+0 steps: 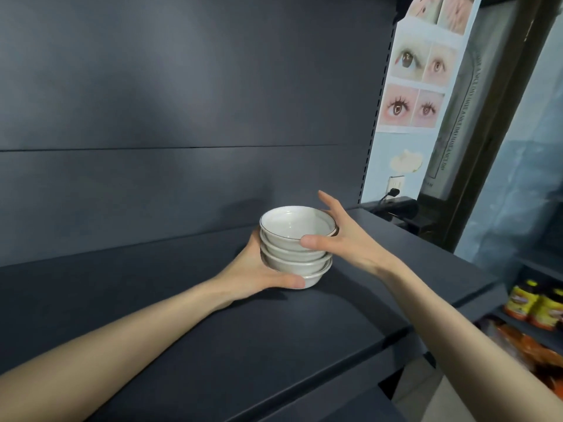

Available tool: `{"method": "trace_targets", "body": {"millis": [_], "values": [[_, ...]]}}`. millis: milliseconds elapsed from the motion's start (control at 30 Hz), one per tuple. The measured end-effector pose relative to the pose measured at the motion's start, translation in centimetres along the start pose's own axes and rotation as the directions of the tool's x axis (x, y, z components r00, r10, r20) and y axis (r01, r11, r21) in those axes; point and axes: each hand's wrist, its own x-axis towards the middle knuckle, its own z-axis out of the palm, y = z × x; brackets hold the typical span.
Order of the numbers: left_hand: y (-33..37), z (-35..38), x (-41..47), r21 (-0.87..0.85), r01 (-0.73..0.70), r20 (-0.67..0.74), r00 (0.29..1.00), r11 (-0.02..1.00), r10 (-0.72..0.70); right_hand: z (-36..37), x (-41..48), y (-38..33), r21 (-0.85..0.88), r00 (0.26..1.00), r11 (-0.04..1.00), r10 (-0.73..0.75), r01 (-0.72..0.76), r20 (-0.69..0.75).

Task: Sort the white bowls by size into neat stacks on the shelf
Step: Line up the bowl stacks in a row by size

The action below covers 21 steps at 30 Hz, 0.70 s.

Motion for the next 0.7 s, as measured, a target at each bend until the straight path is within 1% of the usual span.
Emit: {"method": "trace_targets", "body": {"millis": [67,200,367,567,700], "values": [[0.1,0.4,0.2,-0.005,-0.040,0.004,0.999,0.999,0.040,-0.2,0.0,0.2,0.009,1.000,1.000,-0.008,0.008,0.007],[0.7,0.9,0.0,-0.007,-0.083,-0.034,0.996,0.996,0.083,-0.2,0.2,0.5,0.020,1.000,1.000,-0.021,0.021,0.009],[1.8,1.4,-0.6,0.050,-0.130,-0.062,0.989,0.990,0.133,-0.3,0.5,0.8,0.044,0.999,0.998,-0.049,0.049,0.009],[3.7,2.5,-2.3,0.097,-0.098,-0.145,0.983,0.990,0.111,-0.9,0.1,0.0,0.066,0.994,0.994,-0.090,0.087,0.056],[5.6,3.0,-4.3,0.099,-0.058,-0.244,0.967,0.993,0.081,-1.1,-0.4,-1.5,0.116,0.983,0.984,-0.147,0.135,0.108]]}}
